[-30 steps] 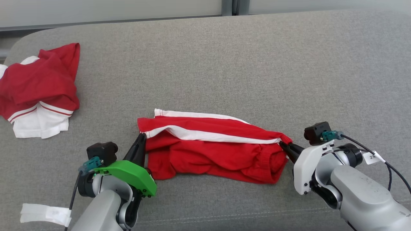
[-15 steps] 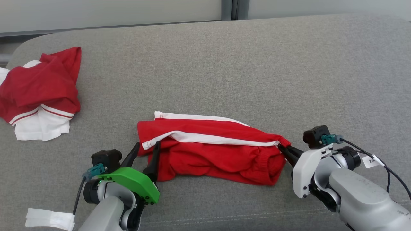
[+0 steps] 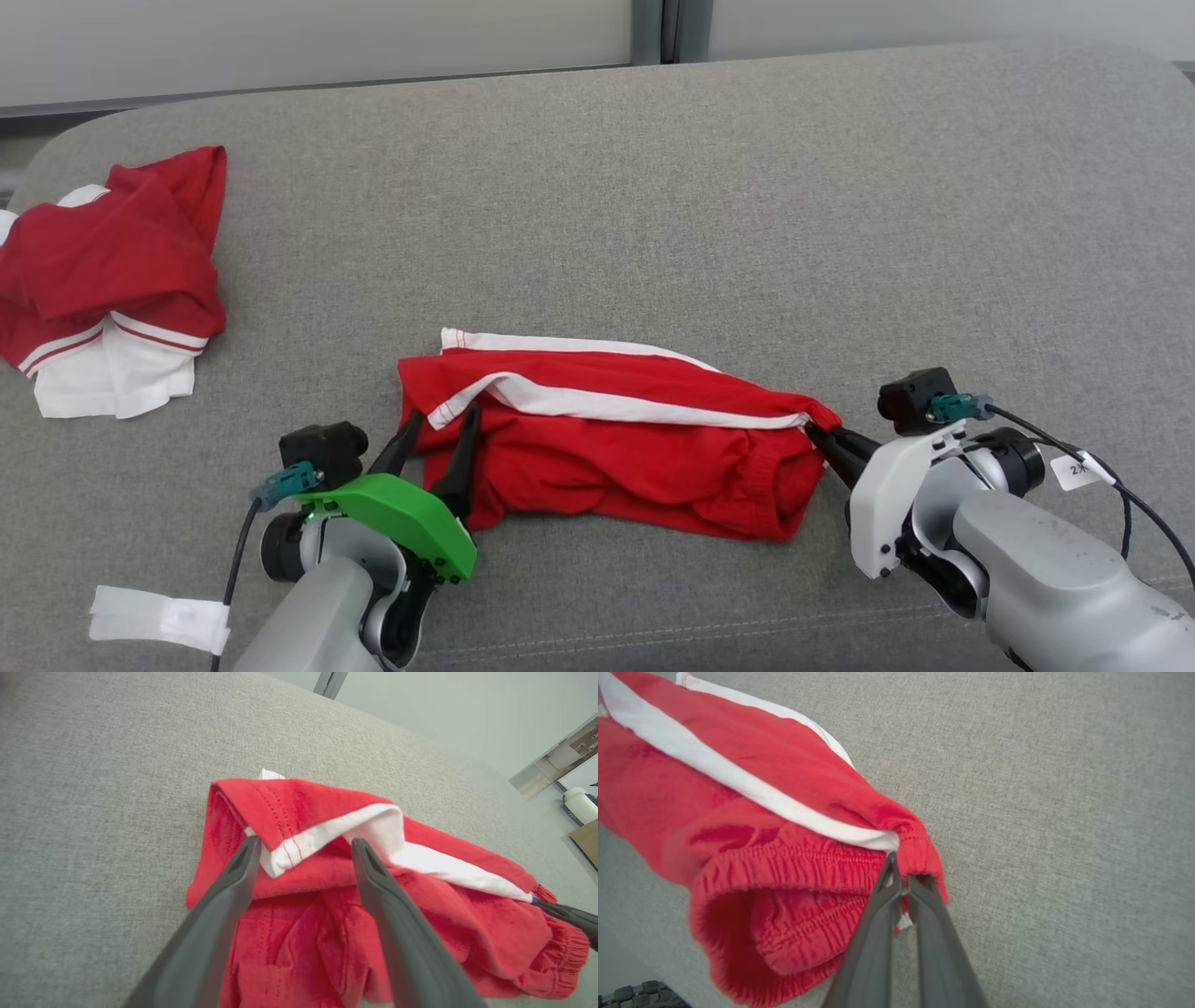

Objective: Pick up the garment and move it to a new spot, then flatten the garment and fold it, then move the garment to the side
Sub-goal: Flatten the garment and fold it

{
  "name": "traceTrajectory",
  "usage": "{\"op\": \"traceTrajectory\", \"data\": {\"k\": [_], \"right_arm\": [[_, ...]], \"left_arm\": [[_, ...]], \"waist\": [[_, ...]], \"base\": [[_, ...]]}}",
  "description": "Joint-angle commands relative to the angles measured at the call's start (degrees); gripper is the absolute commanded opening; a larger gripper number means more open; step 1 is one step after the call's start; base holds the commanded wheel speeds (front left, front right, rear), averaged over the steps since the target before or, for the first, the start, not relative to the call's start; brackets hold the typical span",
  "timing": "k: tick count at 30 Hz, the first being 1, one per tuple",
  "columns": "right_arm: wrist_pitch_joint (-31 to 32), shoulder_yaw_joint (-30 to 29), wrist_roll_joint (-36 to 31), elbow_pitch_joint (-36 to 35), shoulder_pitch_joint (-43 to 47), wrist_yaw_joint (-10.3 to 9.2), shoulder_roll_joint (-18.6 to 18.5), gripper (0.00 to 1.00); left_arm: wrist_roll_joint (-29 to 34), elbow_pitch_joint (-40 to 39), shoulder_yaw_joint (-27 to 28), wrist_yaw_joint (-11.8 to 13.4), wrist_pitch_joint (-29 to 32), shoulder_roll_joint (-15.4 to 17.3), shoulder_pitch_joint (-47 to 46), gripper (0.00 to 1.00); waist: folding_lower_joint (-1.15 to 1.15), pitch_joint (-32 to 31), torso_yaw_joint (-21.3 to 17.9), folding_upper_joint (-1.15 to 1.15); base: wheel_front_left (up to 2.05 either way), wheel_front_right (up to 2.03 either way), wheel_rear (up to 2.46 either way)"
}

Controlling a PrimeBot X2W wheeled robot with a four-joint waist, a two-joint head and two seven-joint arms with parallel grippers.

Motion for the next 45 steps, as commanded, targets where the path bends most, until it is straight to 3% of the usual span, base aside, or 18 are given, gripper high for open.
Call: {"op": "traceTrajectory", "data": {"k": [1, 16, 21, 25, 27, 29, 35, 36, 37, 38, 39, 42, 45], "right_arm": [[-0.4, 0.3, 0.3, 0.4, -0.6, -0.1, -0.4, 0.0], [-2.1, 3.2, 2.6, 1.9, -2.5, -0.09, 0.0, 0.0], [-2.7, 4.0, 3.2, 2.4, -3.1, -0.09, 0.1, 0.0], [-3.1, 4.5, 3.7, 2.9, -3.4, -0.09, 0.2, 0.0], [-3.3, 4.8, 3.9, 3.1, -3.7, -0.1, 0.3, 0.0], [-3.4, 5.2, 4.2, 3.3, -3.9, -0.1, 0.4, 0.0], [-3.6, 6.2, 4.8, 3.4, -4.8, -0.1, 0.6, 0.0], [-3.8, 6.6, 4.9, 3.5, -5.4, -0.1, 0.8, 0.0], [-3.8, 6.6, 4.9, 3.5, -5.4, -0.1, 0.8, 0.0], [-4.0, 6.9, 5.0, 3.6, -5.7, -0.1, 0.8, 0.0], [-4.1, 7.1, 5.2, 3.7, -5.8, -0.1, 0.9, 0.0], [-4.4, 7.5, 5.3, 3.9, -6.4, -0.1, 1.0, 0.0], [-4.7, 7.7, 5.6, 4.0, -6.6, -0.1, 1.0, 0.0]], "left_arm": [[-0.5, 0.1, -0.1, -0.2, 0.0, 0.1, -0.4, 1.0], [-3.4, 2.8, 1.2, -0.3, -0.3, -1.2, -1.6, 0.99], [-4.1, 1.2, 0.9, -1.0, -1.2, -1.7, -2.2, 0.86], [-3.1, -0.4, 0.3, -1.2, -2.1, -1.2, -2.5, 0.62], [-2.8, -0.9, 0.5, -1.2, -2.3, -1.1, -2.5, 0.57], [-2.5, -0.7, 0.5, -1.3, -2.6, -1.0, -2.6, 0.59], [-2.9, 2.3, 0.1, -1.3, -2.3, -1.4, -4.0, 0.76], [-2.9, 3.4, 0.1, -1.4, -2.4, -1.4, -4.6, 0.69], [-2.9, 3.4, 0.1, -1.4, -2.4, -1.4, -4.6, 0.69], [-2.8, 4.5, 0.1, -1.4, -2.5, -1.5, -5.3, 0.47], [-2.6, 4.9, -0.2, -1.4, -2.5, -1.6, -5.6, 0.4], [-2.2, 6.2, -0.8, -1.5, -2.6, -1.7, -6.4, 0.0], [-1.6, 6.9, -1.3, -1.5, -2.6, -1.6, -6.8, 0.0]], "waist": [[0.0, 0.0, 0.0, 0.0], [0.0, 0.7, 0.2, 0.0], [0.0, 1.0, 0.2, 0.0], [0.0, 1.3, 0.2, 0.0], [0.0, 1.5, 0.1, 0.0], [0.0, 1.6, 0.0, 0.0], [0.0, 2.3, -0.7, 0.0], [0.0, 2.6, -1.1, 0.0], [0.0, 2.6, -1.1, 0.0], [0.0, 2.9, -1.4, 0.0], [0.0, 2.9, -1.5, 0.0], [0.0, 3.1, -1.7, 0.0], [0.0, 3.0, -1.7, 0.0]], "base": [[0.0, 0.0, 0.0], [0.0, 0.0, 0.0], [0.0, 0.0, 0.0], [0.0, 0.0, 0.0], [0.0, 0.0, 0.0], [0.0, 0.0, 0.0], [0.0, 0.0, 0.0], [0.0, 0.0, 0.0], [0.0, 0.0, 0.0], [0.0, 0.0, 0.0], [0.0, 0.0, 0.0], [0.0, 0.0, 0.0], [0.0, 0.0, 0.0]]}}
